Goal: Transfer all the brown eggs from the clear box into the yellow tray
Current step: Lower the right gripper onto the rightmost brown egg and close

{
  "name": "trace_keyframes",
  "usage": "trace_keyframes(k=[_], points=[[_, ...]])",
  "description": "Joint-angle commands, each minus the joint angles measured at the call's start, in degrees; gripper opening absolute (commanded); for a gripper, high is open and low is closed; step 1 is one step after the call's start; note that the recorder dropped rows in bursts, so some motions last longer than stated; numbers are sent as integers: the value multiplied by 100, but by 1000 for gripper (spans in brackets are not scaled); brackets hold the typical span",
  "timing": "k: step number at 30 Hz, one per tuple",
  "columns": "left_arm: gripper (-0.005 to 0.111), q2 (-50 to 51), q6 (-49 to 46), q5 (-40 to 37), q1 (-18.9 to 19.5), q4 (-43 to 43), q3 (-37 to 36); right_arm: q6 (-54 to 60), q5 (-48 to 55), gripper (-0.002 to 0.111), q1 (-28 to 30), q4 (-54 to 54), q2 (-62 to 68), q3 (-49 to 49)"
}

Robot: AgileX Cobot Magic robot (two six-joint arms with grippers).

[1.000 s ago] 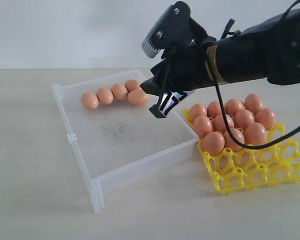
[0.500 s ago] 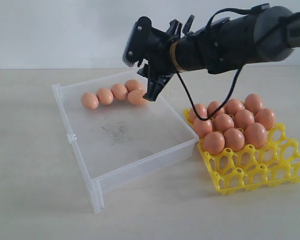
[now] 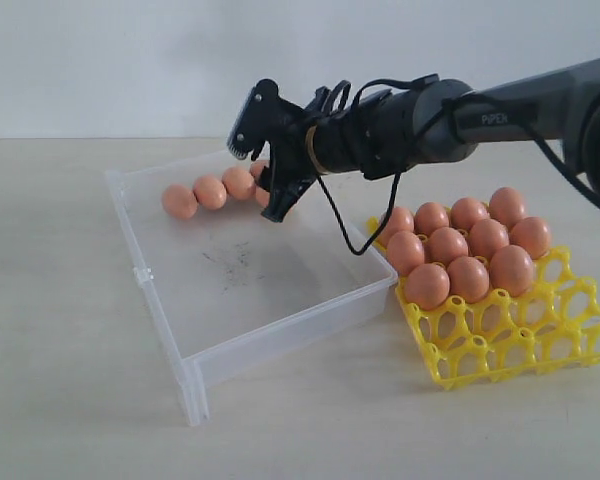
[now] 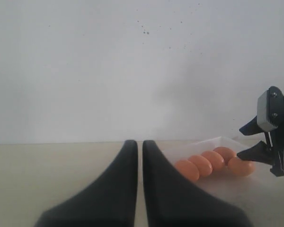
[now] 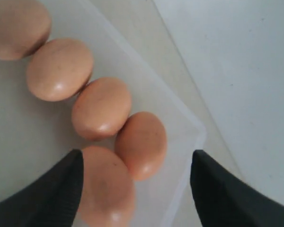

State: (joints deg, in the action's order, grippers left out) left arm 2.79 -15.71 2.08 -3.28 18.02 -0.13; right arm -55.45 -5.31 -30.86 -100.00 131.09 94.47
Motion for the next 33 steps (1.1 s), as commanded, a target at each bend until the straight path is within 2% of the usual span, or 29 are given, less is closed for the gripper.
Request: trace_keyframes(k=[1,4,12,21,31,33], points=[[4,23,-26,90,-16,26,13,-15,-503,59,-1,6,119,49],[4,23,-26,90,-16,26,13,-34,-878,59,-1,6,155,49],[4,23,-26,90,-16,26,13,-552,-851,59,-1,6,157,-79],[4,23,-26,90,-16,26,13,-420,53,59,-1,6,157,-468],[4,23,-26,90,-16,26,13,-56,45,59,-1,6,157,-405],[4,23,-26,90,-16,26,13,25,21,56,-1,6,157,-405]])
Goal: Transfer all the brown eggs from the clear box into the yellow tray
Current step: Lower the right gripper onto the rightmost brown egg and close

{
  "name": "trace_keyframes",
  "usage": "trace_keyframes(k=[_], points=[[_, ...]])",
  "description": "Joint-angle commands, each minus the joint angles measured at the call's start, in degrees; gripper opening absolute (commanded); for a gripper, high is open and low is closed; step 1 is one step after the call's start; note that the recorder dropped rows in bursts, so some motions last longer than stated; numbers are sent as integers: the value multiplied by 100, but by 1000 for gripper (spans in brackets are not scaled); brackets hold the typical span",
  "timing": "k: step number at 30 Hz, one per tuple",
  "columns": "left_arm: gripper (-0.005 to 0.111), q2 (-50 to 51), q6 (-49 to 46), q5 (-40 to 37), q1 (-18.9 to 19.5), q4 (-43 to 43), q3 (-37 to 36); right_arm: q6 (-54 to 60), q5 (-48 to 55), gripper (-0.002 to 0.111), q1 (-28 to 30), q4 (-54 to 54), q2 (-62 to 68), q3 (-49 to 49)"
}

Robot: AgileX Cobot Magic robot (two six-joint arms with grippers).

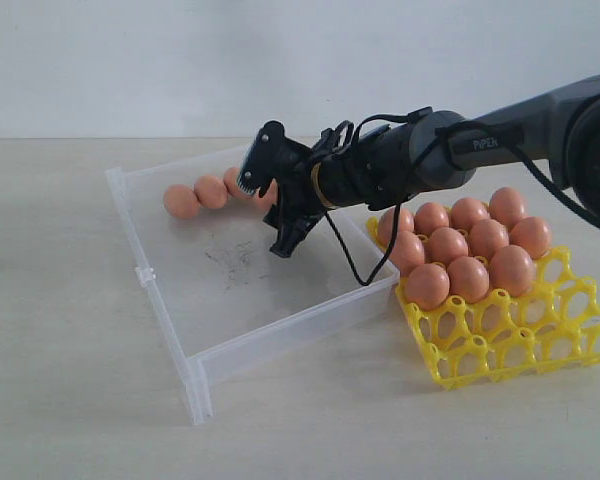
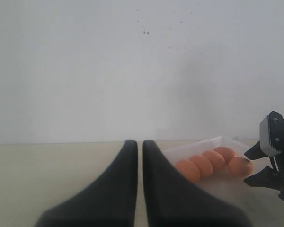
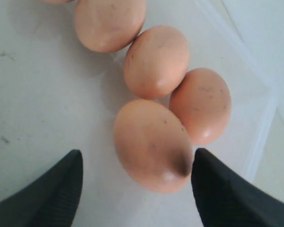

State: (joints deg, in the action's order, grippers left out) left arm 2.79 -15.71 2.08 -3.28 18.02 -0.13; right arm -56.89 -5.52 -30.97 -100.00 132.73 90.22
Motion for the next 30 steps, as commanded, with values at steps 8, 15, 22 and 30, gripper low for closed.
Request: trace_keyframes(k=[8,15,22,30], points=[[4,23,-26,90,-16,26,13,622,59,45,0,6,-8,21],[4,23,-26,90,-16,26,13,1079,82,45,-33,6,-8,21],[4,23,-26,90,-16,26,13,1685,720,60,-156,6,-8,74],[4,23,-26,90,-16,26,13,2130,488,62,-234,6,-8,84]])
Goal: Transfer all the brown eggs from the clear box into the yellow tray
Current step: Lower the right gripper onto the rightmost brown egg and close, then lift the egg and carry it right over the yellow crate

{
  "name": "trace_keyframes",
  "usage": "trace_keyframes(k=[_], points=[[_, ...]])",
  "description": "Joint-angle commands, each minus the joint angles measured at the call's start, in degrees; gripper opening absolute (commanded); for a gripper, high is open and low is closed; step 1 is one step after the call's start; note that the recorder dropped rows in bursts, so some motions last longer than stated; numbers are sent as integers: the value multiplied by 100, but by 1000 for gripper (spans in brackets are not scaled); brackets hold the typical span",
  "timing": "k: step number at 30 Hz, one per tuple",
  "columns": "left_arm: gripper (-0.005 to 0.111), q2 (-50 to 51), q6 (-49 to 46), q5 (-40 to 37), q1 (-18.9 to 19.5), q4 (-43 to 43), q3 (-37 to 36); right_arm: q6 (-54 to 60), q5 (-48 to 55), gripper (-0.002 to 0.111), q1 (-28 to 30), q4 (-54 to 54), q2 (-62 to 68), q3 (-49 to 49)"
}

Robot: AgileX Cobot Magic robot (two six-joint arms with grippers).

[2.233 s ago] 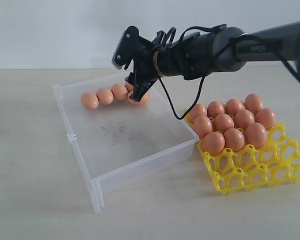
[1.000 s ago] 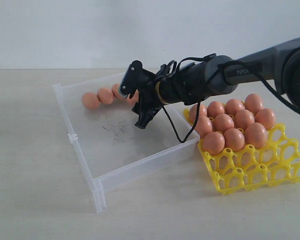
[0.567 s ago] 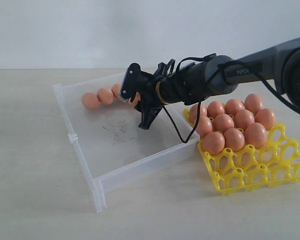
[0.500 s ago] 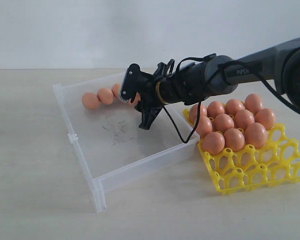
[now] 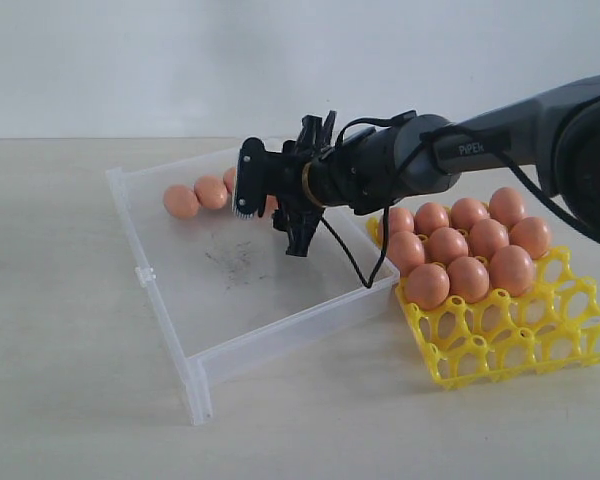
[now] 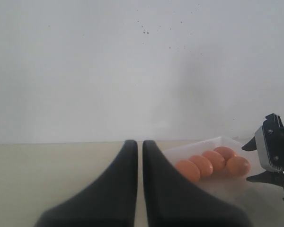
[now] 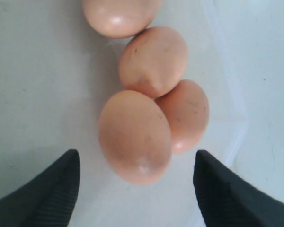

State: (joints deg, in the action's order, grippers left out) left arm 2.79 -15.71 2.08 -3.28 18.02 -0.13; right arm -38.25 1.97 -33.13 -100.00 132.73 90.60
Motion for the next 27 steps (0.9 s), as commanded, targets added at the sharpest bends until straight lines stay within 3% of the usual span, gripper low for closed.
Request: trace_keyframes(k=[1,5,21,22,23,25,27], points=[[4,23,-26,90,-16,26,13,278,-330,62,-18,6,-8,75],[4,23,-26,90,-16,26,13,-661,-357,62,-7,142,-8,76],[4,23,-26,90,-16,26,13,-1084,-122,62,-7,246,661,674],[4,23,-26,90,-16,26,13,-1084,-39,57,-7,246,675,674],[4,23,-26,90,-16,26,13,-1097,13,43,-7,292,675,674],[4,23,-26,90,-16,26,13,-1097,-24,2,-7,354,648,674],[4,23,-26,90,-16,26,13,-1134,-45,1,-43,451,563,674]])
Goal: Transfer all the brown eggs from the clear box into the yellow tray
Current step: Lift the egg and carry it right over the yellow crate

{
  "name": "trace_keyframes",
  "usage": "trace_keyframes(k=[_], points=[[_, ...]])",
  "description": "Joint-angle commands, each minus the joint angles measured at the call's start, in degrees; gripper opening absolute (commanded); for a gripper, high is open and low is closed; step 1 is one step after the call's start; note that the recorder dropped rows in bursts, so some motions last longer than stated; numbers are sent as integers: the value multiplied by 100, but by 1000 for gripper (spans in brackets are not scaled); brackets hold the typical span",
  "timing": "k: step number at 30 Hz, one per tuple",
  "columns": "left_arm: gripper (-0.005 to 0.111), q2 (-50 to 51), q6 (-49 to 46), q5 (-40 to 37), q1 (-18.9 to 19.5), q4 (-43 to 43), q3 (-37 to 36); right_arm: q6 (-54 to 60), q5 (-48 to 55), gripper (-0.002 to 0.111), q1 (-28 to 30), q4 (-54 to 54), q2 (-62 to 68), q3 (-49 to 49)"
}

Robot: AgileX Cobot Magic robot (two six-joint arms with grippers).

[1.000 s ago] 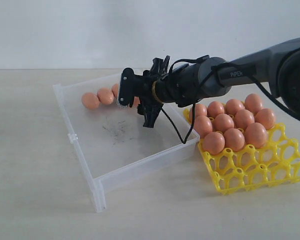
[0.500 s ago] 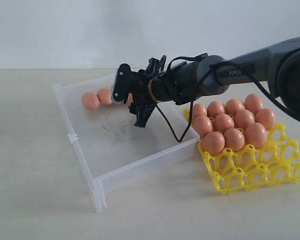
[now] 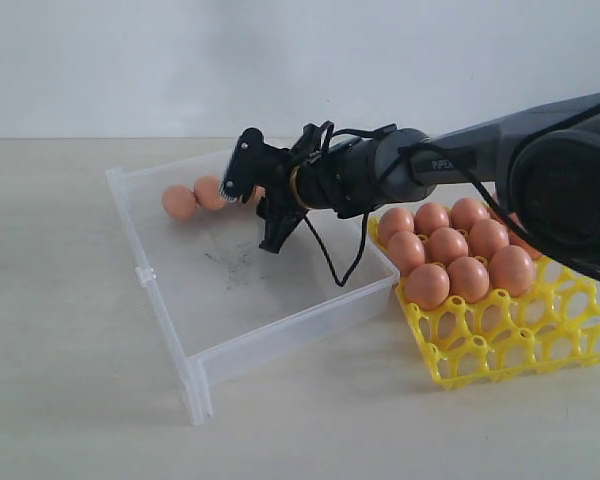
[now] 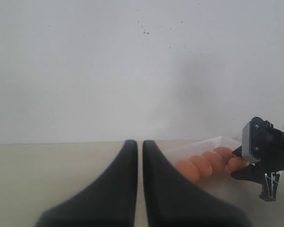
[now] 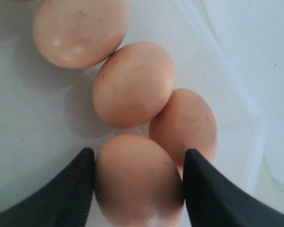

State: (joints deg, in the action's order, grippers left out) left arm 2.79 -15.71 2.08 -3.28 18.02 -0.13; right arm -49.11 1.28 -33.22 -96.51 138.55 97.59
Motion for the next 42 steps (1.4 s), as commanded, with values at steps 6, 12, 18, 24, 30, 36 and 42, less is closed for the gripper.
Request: trace_keyframes(k=[6,12,18,24,30,36,42], points=[[4,23,-26,90,-16,26,13,-1606,-2289,0,489,1882,-648,-282],[4,23,-26,90,-16,26,13,-1309,-6775,0,1953,4105,-721,-2022],[4,23,-26,90,-16,26,13,-986,-7124,0,2157,4223,-769,-2677],[4,23,-26,90,-16,26,13,-359,-7124,0,2319,4214,-1137,-3397],[4,23,-26,90,-16,26,13,154,-7124,0,2846,4212,-1795,-4470],[4,23,-26,90,-16,26,13,786,-7124,0,3653,4202,-2624,-5856],[4,23,-26,90,-16,26,13,1196,-7124,0,4294,4616,-3359,-7196]])
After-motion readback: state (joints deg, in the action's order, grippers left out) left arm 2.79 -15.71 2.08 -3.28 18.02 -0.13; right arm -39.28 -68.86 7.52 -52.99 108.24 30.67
